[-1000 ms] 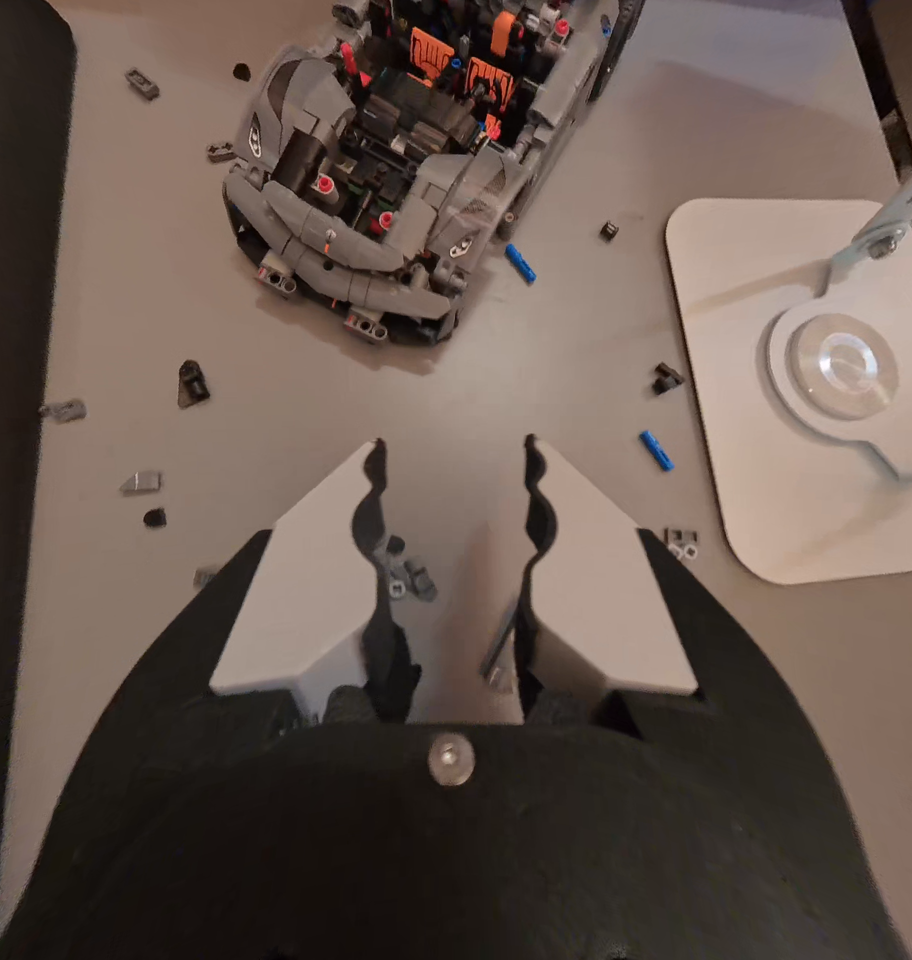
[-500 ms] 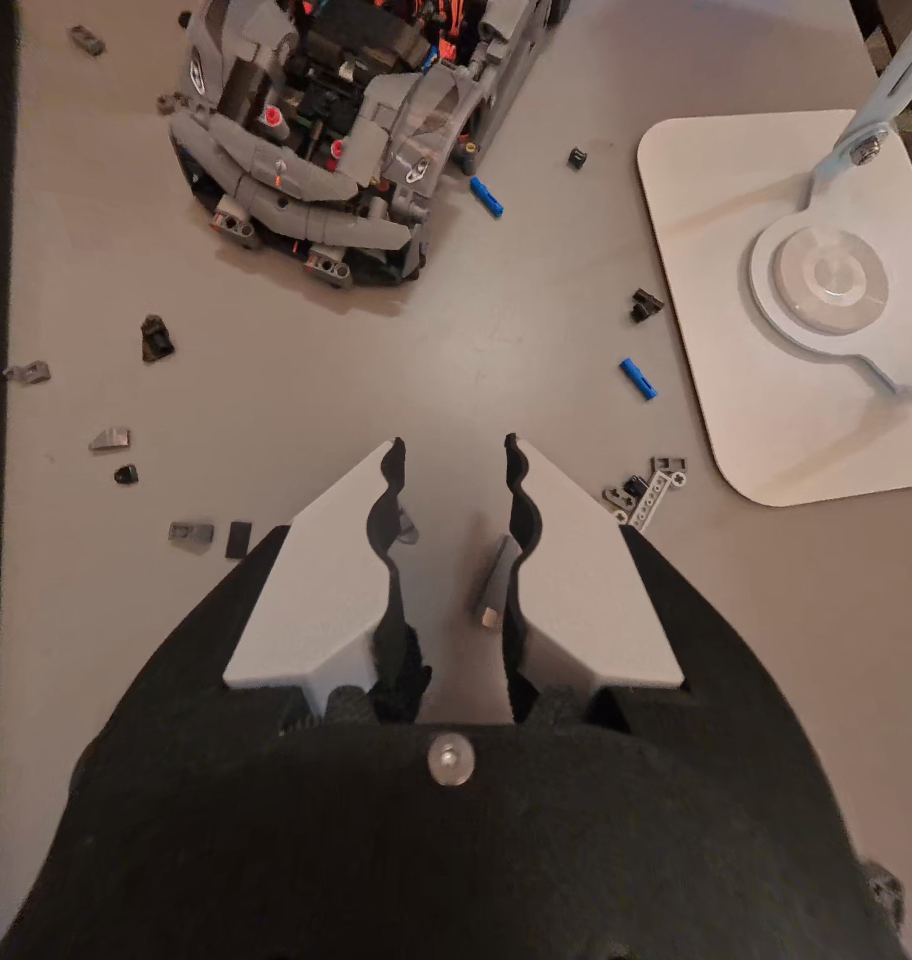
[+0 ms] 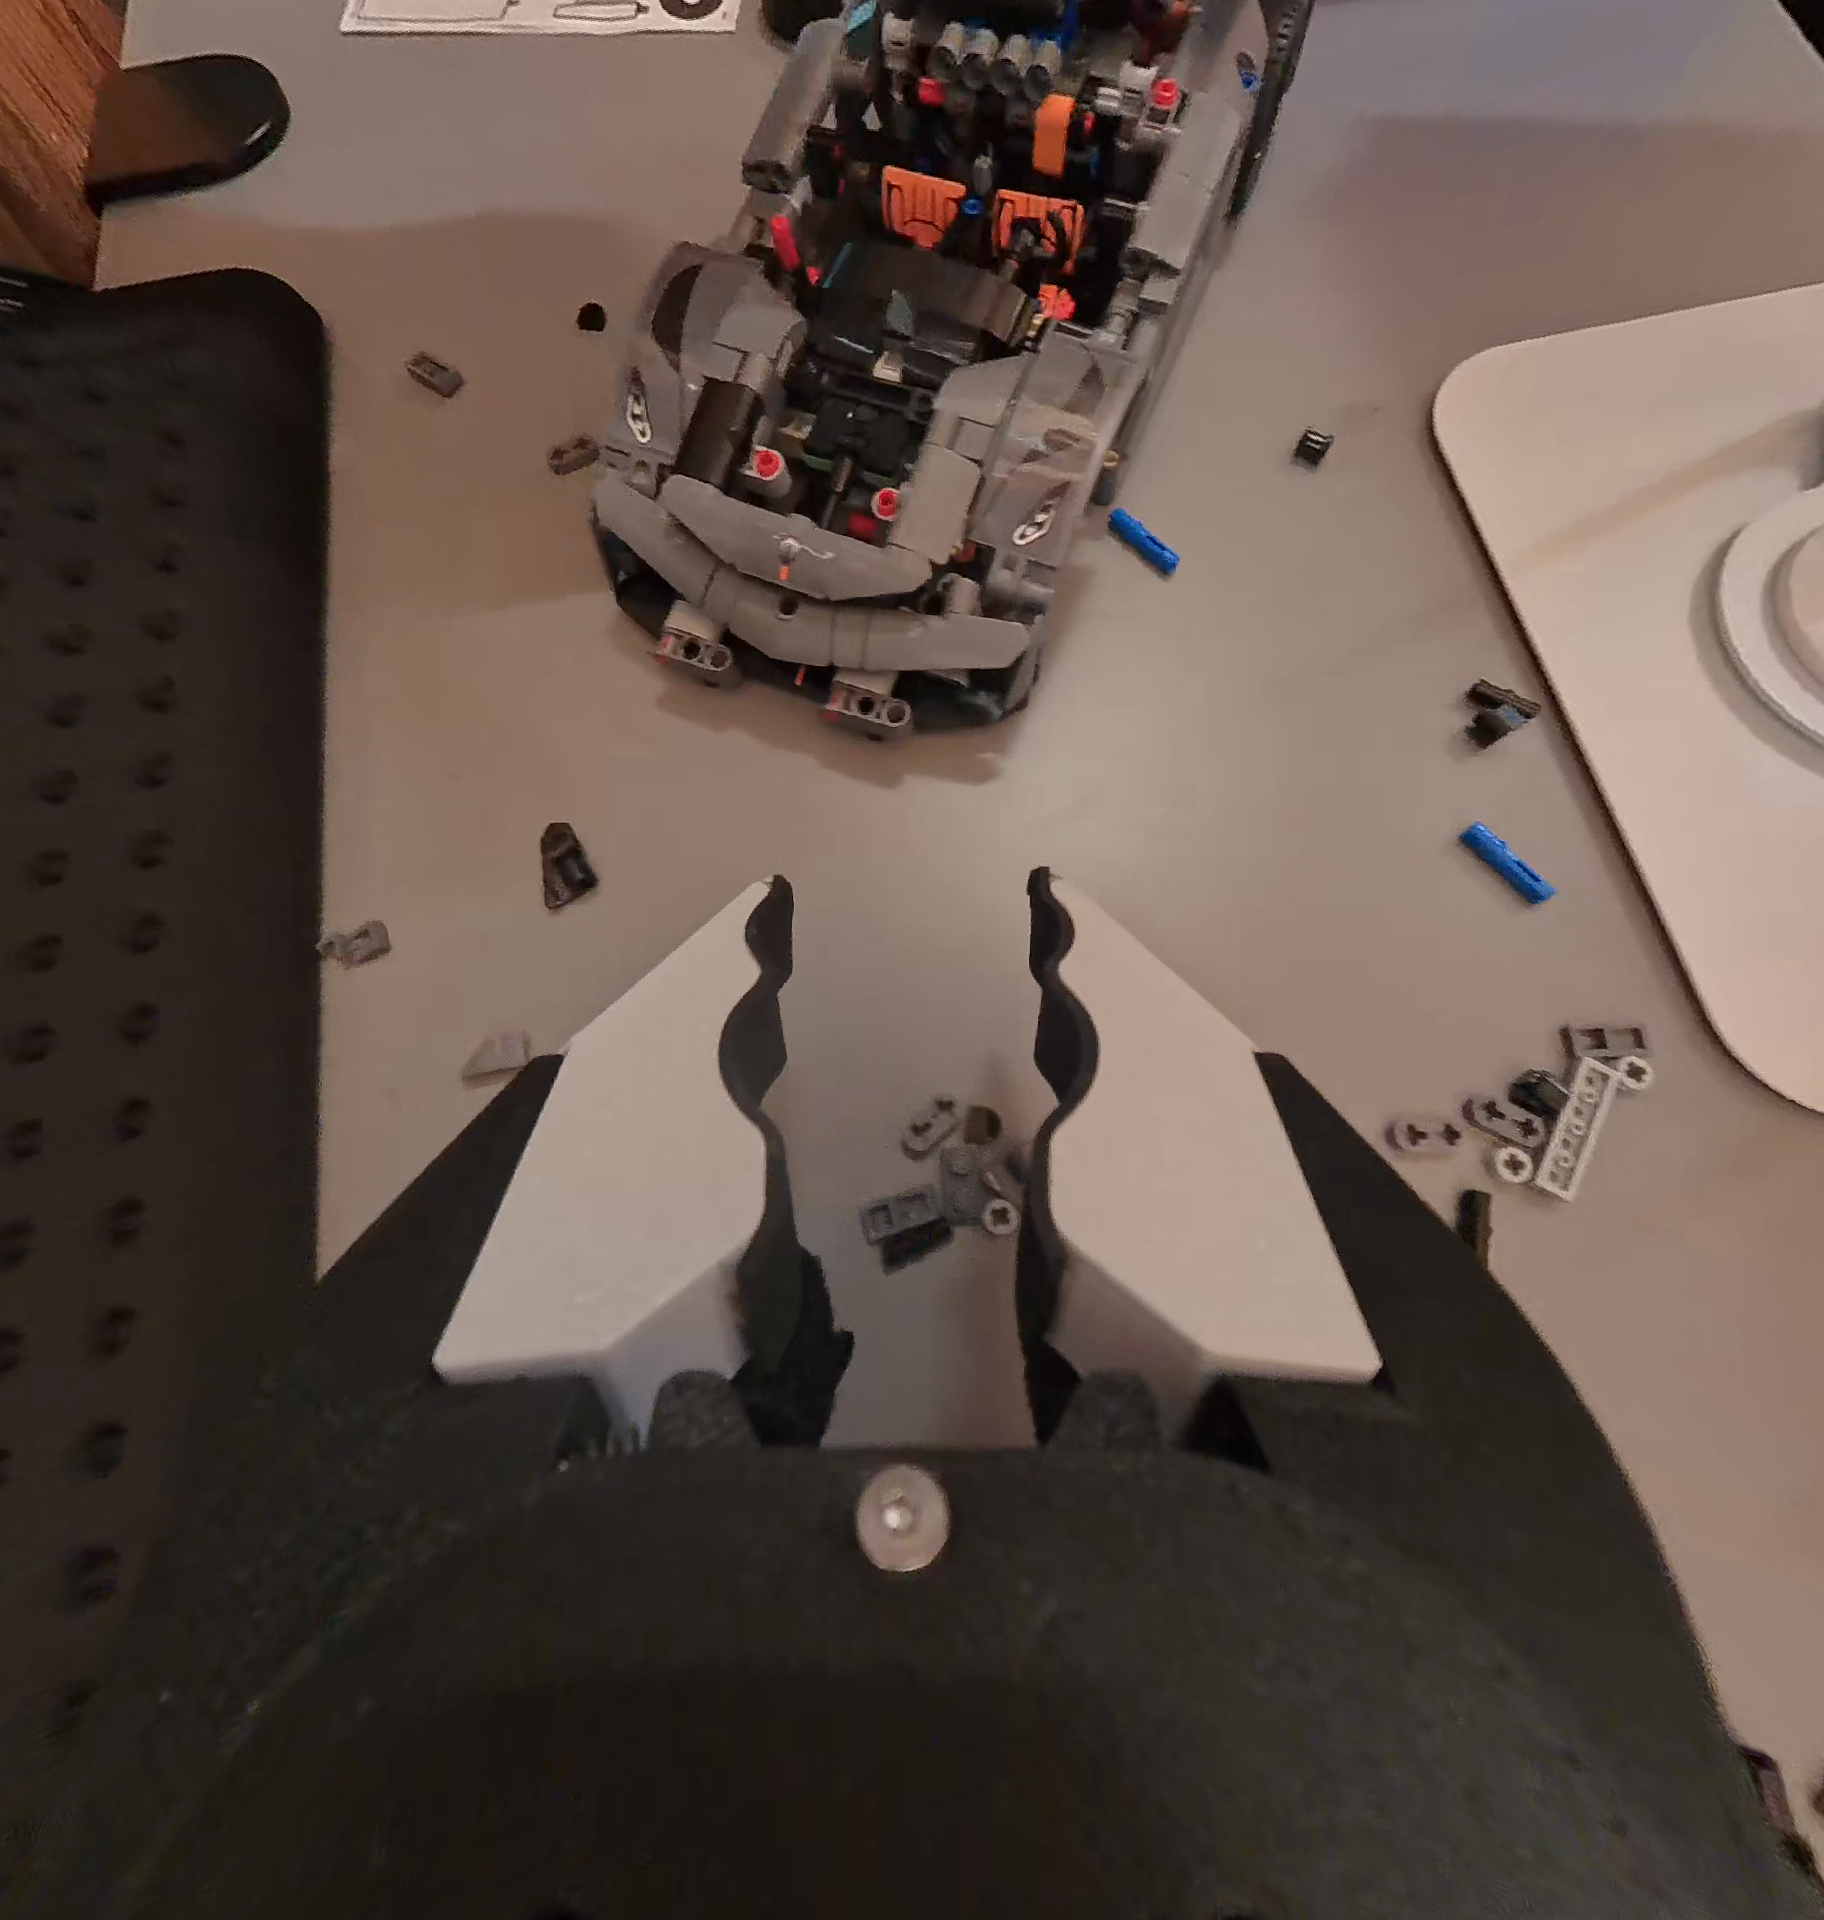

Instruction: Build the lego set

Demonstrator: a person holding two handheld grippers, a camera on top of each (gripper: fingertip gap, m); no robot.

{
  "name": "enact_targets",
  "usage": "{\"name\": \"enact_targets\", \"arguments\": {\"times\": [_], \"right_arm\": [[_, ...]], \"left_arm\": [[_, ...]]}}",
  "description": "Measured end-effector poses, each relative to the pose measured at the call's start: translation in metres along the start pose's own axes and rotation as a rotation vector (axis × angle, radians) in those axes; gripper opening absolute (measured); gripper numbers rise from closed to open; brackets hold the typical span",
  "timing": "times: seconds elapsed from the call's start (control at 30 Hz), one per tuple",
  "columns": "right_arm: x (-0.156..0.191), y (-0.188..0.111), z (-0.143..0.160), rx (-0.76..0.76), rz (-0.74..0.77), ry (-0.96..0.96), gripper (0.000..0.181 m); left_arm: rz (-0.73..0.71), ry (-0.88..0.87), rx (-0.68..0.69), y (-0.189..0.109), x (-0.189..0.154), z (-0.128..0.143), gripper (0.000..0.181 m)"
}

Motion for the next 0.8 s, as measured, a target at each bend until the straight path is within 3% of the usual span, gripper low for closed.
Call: {"name": "enact_targets", "arguments": {"times": [0.53, 0.8], "right_arm": [[0.041, 0.005, 0.002, 0.026, 0.108, 0.002, 0.044], [0.052, -0.01, 0.015, 0.018, 0.183, 0.061, 0.043]], "left_arm": [[0.087, 0.012, -0.02, 0.002, -0.018, -0.005, 0.047], [0.117, 0.012, -0.028, 0.0, -0.023, -0.007, 0.046]]}}
Point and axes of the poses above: each gripper's, where its closed fingertips meet, y out along the fingers, z out of its underside, x = y × z across the jaws, the point moved 6 cm from there along -y, back along the fingers, and after that the axes turned 12 degrees about -z, right-handed, at the moved point
